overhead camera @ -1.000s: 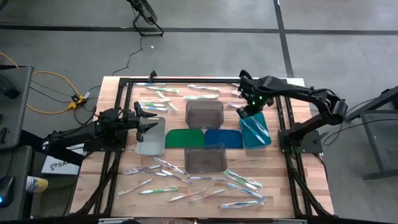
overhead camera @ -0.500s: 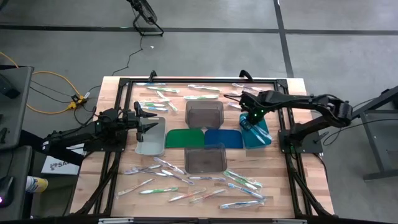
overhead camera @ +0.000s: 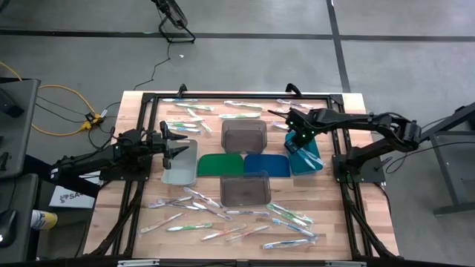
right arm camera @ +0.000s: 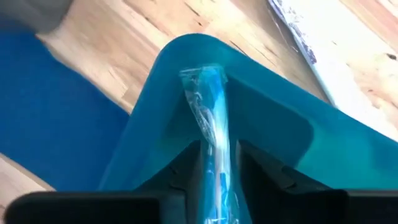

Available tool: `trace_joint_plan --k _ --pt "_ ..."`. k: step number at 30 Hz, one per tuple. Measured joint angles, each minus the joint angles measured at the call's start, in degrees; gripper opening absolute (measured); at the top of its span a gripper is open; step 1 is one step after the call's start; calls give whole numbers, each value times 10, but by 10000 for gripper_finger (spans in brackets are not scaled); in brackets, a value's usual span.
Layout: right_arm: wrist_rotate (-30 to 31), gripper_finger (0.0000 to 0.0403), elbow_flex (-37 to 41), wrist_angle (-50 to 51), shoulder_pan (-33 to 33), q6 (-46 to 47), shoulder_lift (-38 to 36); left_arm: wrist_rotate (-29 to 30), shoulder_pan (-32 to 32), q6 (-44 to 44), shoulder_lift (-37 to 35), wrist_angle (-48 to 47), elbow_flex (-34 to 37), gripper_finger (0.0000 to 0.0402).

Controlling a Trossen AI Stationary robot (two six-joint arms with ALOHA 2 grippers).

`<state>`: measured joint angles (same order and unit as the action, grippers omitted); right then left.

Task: Pick & Place Toothbrushes
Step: Put the blue toothbrush into the blue bin

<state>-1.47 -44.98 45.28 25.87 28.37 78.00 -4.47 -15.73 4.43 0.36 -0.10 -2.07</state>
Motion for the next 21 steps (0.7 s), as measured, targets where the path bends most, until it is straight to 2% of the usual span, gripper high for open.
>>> trace_joint_plan --k 5,9,12,16,21 --pt "-2 120 0 -23 0 73 -2 0 0 0 0 0 0 187" --pt "-2 129 0 -16 -4 111 -33 0 0 0 0 0 0 187" --pt "-5 130 0 25 -12 134 -68 0 0 0 0 0 0 187" --pt "-9 130 -1 132 -33 151 -92 0 0 0 0 0 0 187" --pt "-13 131 -1 165 -68 154 -92 0 0 0 0 0 0 187"
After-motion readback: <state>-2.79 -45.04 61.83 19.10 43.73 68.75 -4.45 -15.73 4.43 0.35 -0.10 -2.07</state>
